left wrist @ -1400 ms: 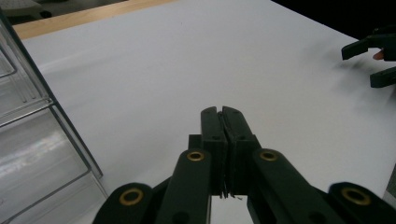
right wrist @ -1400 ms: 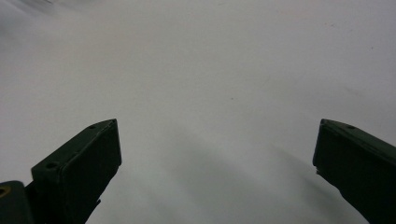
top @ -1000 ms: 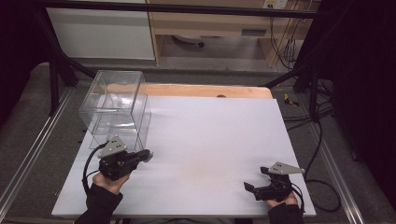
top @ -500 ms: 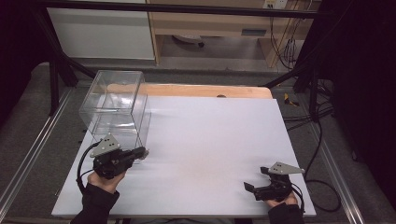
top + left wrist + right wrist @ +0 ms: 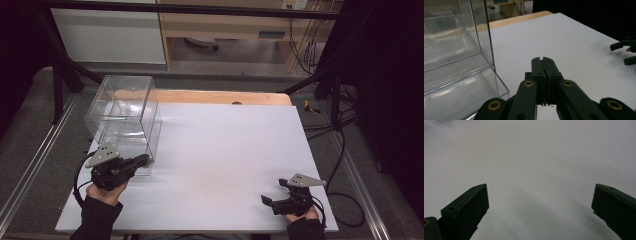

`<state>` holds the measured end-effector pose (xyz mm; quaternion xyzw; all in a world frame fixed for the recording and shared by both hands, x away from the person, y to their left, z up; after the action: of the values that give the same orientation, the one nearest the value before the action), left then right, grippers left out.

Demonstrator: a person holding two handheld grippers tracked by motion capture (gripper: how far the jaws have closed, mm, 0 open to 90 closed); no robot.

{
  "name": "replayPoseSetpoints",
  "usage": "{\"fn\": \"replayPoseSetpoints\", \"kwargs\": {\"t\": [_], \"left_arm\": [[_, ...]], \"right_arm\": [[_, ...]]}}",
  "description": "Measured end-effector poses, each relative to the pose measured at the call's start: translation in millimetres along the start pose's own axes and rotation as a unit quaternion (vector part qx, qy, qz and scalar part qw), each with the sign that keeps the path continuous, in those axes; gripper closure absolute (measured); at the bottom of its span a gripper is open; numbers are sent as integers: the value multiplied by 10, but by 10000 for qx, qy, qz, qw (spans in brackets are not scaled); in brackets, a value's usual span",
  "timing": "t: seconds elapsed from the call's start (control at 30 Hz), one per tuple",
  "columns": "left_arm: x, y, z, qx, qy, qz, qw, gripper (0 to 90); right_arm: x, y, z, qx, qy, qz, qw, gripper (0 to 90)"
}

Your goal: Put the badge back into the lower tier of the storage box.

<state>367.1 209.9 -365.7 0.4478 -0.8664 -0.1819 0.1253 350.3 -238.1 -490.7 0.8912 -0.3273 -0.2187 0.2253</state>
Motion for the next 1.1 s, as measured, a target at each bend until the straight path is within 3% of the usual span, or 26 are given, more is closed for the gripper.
{"fn": "replayPoseSetpoints", "kwargs": {"t": [1.1], "left_arm": [[-501, 142, 5, 195, 397, -510, 9977, 880]], "right_arm": [[-3, -11, 4, -21, -16, -3, 10000, 16]]}}
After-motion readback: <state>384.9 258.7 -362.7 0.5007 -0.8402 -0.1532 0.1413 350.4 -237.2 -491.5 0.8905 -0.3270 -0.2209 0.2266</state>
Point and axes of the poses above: each handheld gripper's, and its own axes: y roughly backward along the jaws, z roughly out of its underside, x roughly to its right, the point moved 6 cm from there along -y, roughly forward along the jaws, and after that the axes turned 7 degrees about -z, right-handed, at the moved point
